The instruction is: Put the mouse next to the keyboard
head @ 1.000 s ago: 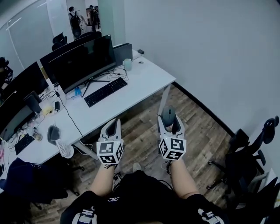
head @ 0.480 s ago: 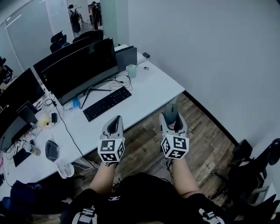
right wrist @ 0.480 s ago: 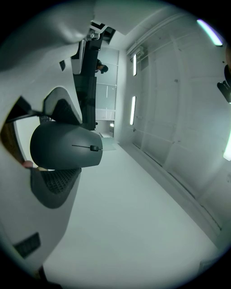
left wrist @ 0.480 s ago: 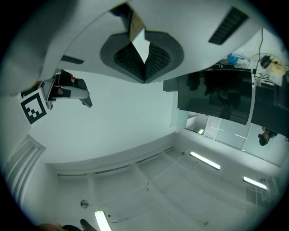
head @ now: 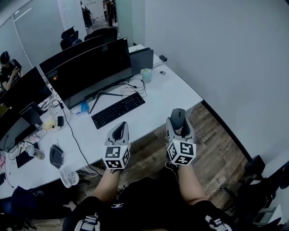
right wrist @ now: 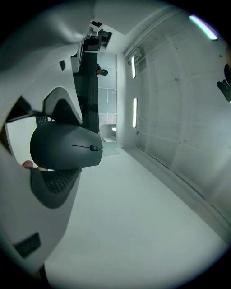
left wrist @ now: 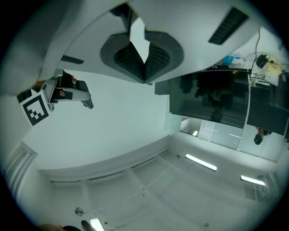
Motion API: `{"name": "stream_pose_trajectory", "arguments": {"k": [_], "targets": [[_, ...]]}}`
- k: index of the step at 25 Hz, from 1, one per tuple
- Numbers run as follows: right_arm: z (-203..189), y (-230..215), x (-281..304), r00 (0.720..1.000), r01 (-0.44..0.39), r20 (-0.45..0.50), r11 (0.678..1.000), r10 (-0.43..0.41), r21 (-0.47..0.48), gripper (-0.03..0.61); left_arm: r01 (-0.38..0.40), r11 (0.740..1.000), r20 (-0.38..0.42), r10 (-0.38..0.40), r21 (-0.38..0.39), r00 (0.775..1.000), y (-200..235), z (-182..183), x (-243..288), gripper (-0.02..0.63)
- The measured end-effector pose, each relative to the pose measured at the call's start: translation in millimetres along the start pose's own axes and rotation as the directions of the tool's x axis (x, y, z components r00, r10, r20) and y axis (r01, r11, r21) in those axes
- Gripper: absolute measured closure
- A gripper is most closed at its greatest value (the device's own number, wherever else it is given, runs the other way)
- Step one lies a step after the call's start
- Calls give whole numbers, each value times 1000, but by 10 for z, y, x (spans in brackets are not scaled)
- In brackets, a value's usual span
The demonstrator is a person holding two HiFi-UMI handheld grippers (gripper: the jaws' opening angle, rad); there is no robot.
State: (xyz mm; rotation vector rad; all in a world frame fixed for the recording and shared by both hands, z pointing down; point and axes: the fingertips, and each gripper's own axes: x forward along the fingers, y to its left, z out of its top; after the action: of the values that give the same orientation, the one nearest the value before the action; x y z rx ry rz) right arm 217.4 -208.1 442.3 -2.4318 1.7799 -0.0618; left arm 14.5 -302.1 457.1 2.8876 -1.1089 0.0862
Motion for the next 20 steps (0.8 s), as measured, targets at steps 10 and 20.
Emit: {"name": "stream_pose_trajectory", "arguments": {"k": [10,20], "targets": [[-112,-275,1099,996,-89,-2,996,90,23,267,-110,994,3,110,7,994,264,-7,817,601],[-208,-762,2571,974,-216,-66,976,218,43,266,-230,973,-12,230,-6,973,371,120,2072,601]]}}
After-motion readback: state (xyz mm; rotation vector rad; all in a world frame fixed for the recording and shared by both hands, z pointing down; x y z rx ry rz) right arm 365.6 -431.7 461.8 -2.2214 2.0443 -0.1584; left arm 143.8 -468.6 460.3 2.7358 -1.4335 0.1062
